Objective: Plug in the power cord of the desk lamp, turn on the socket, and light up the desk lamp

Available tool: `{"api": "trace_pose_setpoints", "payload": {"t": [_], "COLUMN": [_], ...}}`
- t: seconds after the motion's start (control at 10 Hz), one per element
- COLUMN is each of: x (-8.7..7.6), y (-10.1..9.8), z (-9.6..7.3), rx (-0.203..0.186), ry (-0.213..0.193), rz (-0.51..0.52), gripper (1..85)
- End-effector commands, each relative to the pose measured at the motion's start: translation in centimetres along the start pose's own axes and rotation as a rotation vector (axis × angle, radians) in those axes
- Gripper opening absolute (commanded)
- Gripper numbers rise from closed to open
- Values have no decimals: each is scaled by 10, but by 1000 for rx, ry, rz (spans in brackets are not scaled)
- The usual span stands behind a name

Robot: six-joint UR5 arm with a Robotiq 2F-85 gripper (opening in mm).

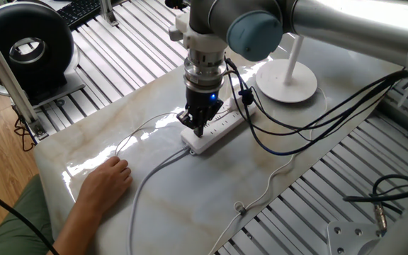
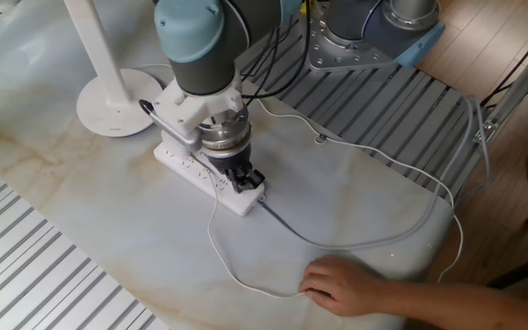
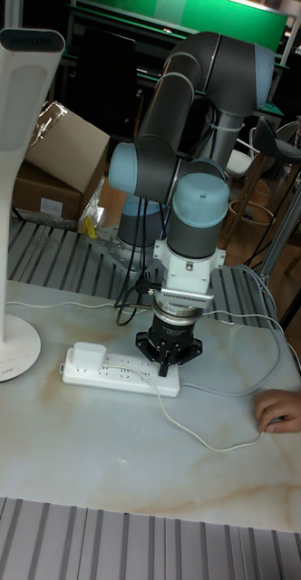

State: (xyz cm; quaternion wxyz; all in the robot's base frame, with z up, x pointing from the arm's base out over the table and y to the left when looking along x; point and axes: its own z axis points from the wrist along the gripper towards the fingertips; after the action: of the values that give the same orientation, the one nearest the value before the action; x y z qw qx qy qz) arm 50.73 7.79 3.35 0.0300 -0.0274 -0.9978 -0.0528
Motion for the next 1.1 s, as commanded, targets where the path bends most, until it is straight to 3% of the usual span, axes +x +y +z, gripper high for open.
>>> {"api": "trace_pose_setpoints", "payload": {"t": [0.0,0.2,0.4,0.5,0.7,0.8,1.0], "x": [2,3,1,-2,-13,-23,-42], "y": [6,7,2,-14,-16,-27,-54], "z": [-7,-7,-8,-13,-38,-54,-70], "rx": [-6,-8,8,78,132,162,219], "ry": [12,19,23,23,40,43,26], "rz": [4,-16,-103,-189,-264,-322,-396], "gripper": [10,10,10,10,10,10,10]}}
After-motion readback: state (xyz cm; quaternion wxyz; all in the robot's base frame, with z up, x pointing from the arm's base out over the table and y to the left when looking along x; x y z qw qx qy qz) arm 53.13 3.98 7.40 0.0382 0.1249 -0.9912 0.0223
